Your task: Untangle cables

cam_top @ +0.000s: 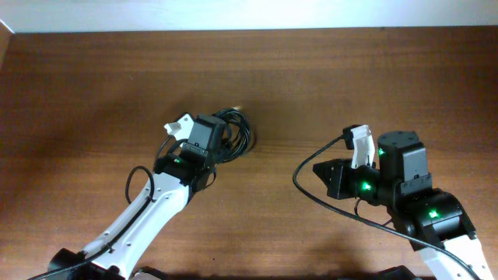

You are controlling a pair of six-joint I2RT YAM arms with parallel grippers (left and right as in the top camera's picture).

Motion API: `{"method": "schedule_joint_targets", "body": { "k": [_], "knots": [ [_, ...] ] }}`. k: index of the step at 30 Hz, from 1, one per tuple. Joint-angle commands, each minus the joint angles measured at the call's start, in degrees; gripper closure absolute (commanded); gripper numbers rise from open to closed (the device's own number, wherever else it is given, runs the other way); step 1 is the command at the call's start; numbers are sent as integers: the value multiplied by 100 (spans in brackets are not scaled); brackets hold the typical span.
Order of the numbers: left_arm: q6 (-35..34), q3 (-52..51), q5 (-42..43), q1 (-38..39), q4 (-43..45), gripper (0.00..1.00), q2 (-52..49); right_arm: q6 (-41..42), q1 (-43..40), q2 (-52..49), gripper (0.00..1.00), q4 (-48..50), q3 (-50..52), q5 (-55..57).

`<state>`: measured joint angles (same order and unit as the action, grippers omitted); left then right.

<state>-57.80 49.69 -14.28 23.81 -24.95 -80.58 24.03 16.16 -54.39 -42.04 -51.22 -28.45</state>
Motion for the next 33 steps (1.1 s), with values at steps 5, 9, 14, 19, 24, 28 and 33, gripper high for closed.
{"method": "schedule_joint_targets", "body": {
  "k": [5, 9, 14, 19, 24, 28, 33],
  "knots": [
    [-260, 13, -308, 42, 85, 100, 35, 20, -17, 2, 71, -68, -46, 219],
    [-131, 13, 96, 42, 326, 100, 35, -26, -7, 2, 47, -70, -44, 212],
    [2763, 13, 3279, 42, 1237, 100, 35, -787, 28, -264, 42, -216, -42, 149],
    [3075, 11, 3512, 197, 1228, 100, 35, -1054, 791, -426, 43, 358, -44, 157],
    [3327, 11, 3510, 785, 1250, 100, 35, -1027, 1014, -426, 43, 474, -44, 481],
    [3329, 11, 3512, 844, 1248, 100, 35, -1027, 1014, -474, 43, 389, -44, 678],
    [3392, 13, 3740, 844, 1276, 100, 35, -1001, 1014, -977, 89, 439, -44, 706]
  ]
}}
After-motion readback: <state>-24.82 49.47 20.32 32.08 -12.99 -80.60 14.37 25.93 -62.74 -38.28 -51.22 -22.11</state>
